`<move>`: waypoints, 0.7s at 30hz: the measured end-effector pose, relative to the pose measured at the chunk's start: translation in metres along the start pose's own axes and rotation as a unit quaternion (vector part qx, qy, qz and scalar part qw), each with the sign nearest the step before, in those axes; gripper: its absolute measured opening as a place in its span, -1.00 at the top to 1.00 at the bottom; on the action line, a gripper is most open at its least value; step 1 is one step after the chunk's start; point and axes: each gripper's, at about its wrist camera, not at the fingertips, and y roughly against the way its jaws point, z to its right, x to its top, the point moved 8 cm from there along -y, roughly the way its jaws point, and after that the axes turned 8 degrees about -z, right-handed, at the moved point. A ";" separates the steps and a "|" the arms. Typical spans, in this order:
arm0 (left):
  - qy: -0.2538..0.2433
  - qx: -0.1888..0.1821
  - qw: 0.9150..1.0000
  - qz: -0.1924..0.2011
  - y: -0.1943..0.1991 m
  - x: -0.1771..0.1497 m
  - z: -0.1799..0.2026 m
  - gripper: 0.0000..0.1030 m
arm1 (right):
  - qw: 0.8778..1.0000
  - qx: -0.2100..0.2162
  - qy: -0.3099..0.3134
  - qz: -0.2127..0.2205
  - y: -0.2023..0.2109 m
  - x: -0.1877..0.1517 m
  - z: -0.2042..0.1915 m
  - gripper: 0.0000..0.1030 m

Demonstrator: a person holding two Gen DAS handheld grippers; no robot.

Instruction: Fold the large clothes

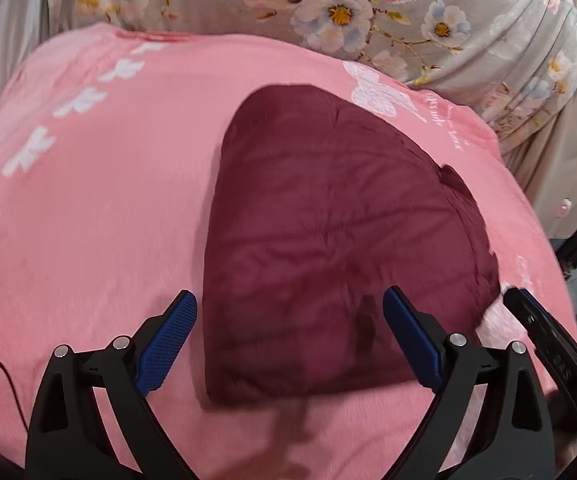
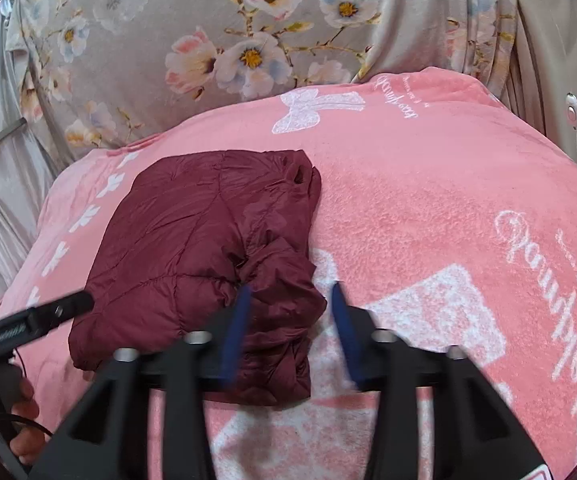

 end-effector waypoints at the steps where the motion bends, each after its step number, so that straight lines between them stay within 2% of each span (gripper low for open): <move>1: 0.009 -0.010 1.000 -0.004 0.001 -0.004 -0.004 -0.78 | 1.000 0.003 -0.004 -0.002 -0.002 -0.001 0.002 -0.08; 4: 0.050 -0.041 0.998 -0.027 -0.008 -0.009 -0.015 -0.78 | 0.999 0.034 -0.025 -0.027 -0.019 -0.004 0.003 -0.07; 5: 0.067 -0.053 0.995 -0.043 -0.015 -0.010 -0.019 -0.77 | 0.998 0.044 -0.033 -0.034 -0.025 -0.005 0.002 0.09; 6: 0.086 -0.061 0.993 -0.055 -0.022 -0.010 -0.023 -0.74 | 0.997 0.053 -0.041 -0.034 -0.028 -0.006 0.003 0.53; 7: 0.092 -0.061 0.992 -0.057 -0.025 -0.009 -0.026 -0.69 | 0.997 0.058 -0.049 -0.031 -0.027 -0.005 0.003 0.82; 8: 0.097 -0.052 0.992 -0.057 -0.027 -0.007 -0.030 -0.65 | 0.996 0.070 -0.056 -0.028 -0.023 -0.004 0.001 0.96; 10: 0.088 -0.026 0.994 -0.052 -0.026 -0.003 -0.034 -0.61 | 0.992 0.104 -0.071 -0.009 -0.002 -0.002 -0.002 0.96; 12: 0.068 0.002 0.997 -0.045 -0.024 0.000 -0.036 -0.61 | 0.991 0.118 -0.061 0.010 0.024 -0.004 -0.004 0.97; 13: 0.061 0.010 0.997 -0.046 -0.025 0.000 -0.036 -0.61 | 0.992 0.115 -0.058 0.005 0.027 -0.009 -0.005 0.97; 16: 0.054 0.017 0.997 -0.050 -0.032 -0.005 -0.038 -0.61 | 0.997 0.059 -0.035 -0.036 0.006 -0.038 -0.002 0.98; 21: 0.017 0.048 0.998 -0.038 -0.034 -0.008 -0.033 -0.65 | 0.995 0.037 -0.051 -0.082 -0.031 -0.060 0.006 0.98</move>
